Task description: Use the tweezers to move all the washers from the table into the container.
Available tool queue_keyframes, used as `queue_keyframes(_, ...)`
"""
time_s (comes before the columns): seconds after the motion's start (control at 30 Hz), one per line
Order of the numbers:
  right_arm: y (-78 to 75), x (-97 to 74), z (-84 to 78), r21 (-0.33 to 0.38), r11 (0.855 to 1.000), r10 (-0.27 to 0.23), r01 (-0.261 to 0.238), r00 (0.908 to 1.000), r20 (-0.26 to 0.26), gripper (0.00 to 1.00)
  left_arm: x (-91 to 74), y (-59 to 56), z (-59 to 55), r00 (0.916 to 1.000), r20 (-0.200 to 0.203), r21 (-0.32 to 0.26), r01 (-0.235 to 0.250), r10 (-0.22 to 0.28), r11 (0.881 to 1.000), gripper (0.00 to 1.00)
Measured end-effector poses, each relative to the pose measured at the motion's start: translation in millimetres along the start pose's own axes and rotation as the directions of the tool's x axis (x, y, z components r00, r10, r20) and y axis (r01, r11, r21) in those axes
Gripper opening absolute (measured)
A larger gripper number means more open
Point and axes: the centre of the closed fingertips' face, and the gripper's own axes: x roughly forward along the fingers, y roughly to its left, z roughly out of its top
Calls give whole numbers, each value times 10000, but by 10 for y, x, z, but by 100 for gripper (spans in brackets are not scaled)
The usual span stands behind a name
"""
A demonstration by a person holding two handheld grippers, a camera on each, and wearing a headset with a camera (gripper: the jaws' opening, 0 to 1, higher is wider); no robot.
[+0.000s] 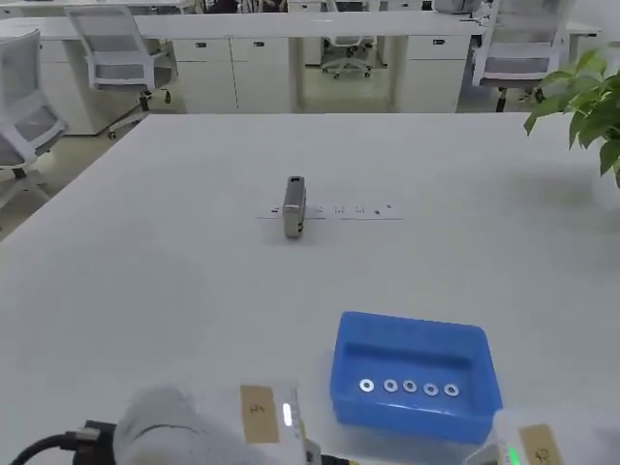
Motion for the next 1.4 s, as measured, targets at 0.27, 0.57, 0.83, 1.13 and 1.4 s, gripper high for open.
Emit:
queue_keyframes(0.27, -21, 128, -162, 250, 9997, -64, 71, 9995, -298, 6, 151, 59, -291, 9905, -1356, 462, 307, -242, 9985, 0)
queue_keyframes(0.57, -14, -40, -122, 2909, 9555, -841, 501, 9909, 1054, 18, 204, 147, -553, 9745, -2217, 538, 488, -357, 9974, 0)
queue_keyframes(0.83, -89, -471, -286, 4198, 8919, -2368, 1683, 9646, 1163, 26, 291, 218, -742, 9508, -3043, 665, 812, -573, 9945, 0)
queue_keyframes(1.13, -186, -918, -403, 4687, 8315, -3737, 2983, 9246, 745, 31, 352, 242, -860, 9299, -3617, 602, 946, -666, 9937, 0)
queue_keyframes(1.4, -168, -1204, -496, 4146, 8382, -4050, 3544, 9135, 380, 35, 386, 254, -899, 9275, -3674, 451, 926, -697, 9947, 0)
